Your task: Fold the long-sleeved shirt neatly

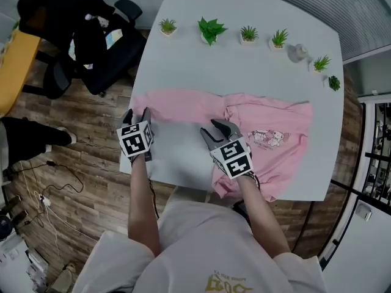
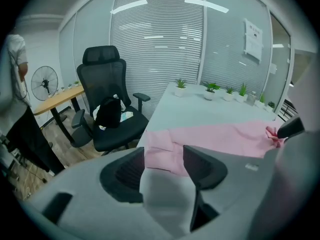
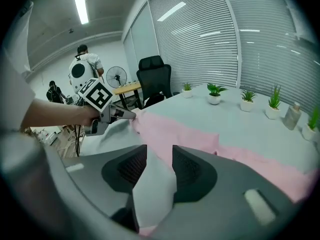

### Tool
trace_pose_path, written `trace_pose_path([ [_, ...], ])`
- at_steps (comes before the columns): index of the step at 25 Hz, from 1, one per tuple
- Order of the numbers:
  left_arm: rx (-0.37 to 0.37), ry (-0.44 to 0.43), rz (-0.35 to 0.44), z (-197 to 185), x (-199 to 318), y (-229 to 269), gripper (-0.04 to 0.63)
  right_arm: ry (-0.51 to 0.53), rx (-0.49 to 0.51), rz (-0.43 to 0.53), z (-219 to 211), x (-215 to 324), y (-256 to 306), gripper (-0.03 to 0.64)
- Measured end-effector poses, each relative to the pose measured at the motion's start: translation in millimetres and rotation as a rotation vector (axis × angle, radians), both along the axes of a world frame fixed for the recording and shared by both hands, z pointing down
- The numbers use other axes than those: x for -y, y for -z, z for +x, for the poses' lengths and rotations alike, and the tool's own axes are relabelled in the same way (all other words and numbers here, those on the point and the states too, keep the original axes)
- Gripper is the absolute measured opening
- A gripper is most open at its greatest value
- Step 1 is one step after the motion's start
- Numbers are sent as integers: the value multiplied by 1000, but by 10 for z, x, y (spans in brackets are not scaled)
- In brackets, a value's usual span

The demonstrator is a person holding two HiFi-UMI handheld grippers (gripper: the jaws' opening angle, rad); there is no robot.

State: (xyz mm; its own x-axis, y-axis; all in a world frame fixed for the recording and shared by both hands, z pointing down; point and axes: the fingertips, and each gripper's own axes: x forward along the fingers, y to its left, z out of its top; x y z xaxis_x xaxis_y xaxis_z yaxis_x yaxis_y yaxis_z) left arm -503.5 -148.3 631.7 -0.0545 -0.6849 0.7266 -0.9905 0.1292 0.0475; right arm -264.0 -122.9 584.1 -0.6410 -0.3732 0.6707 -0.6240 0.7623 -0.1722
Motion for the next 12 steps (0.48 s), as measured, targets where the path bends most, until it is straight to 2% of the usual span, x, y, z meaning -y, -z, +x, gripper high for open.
trace_pose_path([
  [5, 30, -31, -44, 18, 35, -102, 252, 37, -93, 29, -62, 65, -195, 172],
  [8, 47, -43, -70, 46, 19, -162, 238, 58, -157, 37, -62, 80, -329, 172],
  [12, 33, -40, -68, 93, 21, -178, 203, 60, -206, 44, -59, 120, -439, 155],
])
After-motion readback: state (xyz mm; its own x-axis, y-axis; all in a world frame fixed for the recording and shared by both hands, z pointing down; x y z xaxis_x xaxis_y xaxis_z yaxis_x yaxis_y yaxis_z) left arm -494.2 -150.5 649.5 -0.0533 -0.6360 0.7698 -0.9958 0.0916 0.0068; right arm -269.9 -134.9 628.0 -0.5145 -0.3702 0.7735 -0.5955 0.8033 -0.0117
